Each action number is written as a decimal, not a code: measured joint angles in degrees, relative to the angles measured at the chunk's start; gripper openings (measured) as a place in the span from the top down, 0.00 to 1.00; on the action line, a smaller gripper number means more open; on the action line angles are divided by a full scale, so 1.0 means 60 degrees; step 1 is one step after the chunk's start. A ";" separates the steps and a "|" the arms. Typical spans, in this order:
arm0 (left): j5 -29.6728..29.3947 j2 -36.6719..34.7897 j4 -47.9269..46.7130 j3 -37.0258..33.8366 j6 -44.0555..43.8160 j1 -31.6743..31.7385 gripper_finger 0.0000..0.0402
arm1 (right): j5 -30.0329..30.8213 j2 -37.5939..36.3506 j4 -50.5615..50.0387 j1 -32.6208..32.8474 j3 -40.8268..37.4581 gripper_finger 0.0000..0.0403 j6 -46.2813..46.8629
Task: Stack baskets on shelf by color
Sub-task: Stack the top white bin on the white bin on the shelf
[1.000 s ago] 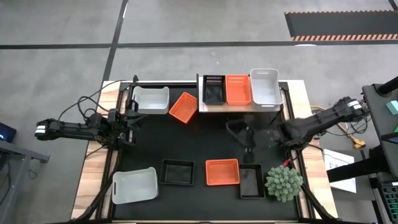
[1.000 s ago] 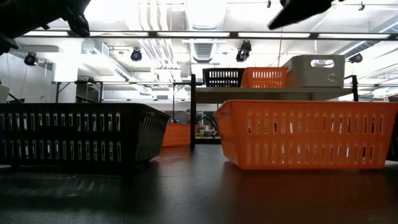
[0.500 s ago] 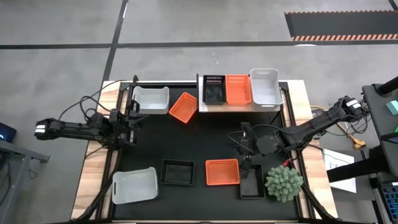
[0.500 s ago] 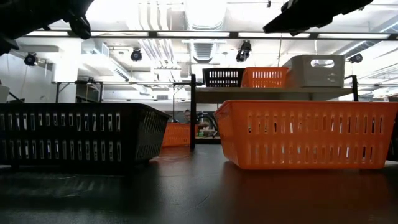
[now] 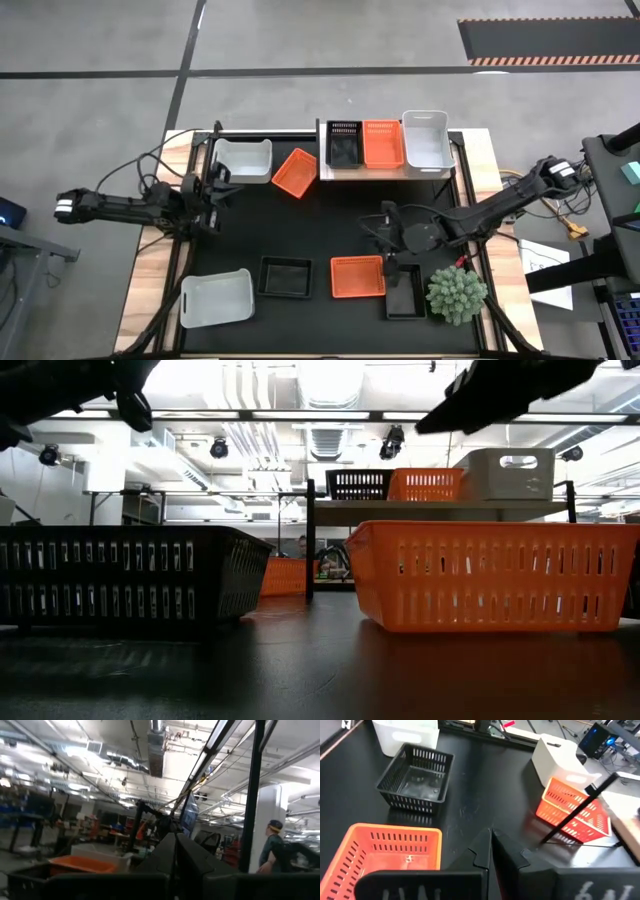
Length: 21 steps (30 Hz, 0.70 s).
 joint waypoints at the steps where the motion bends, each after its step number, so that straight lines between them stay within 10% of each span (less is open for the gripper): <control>1: 0.0003 0.0108 0.0001 0.0000 -0.0221 0.0000 1.00 | -0.0001 0.0196 0.0171 0.0000 0.0000 0.98 -0.0096; 12: -0.0623 0.1796 0.0310 0.0047 -0.1498 0.0000 1.00 | 0.0079 0.1333 0.0666 -0.0025 0.0222 0.98 -0.0422; 21: -0.4746 0.2894 -0.2982 0.0819 -0.4510 0.0023 1.00 | 0.0072 0.0726 0.0448 -0.0025 0.0233 0.98 -0.0294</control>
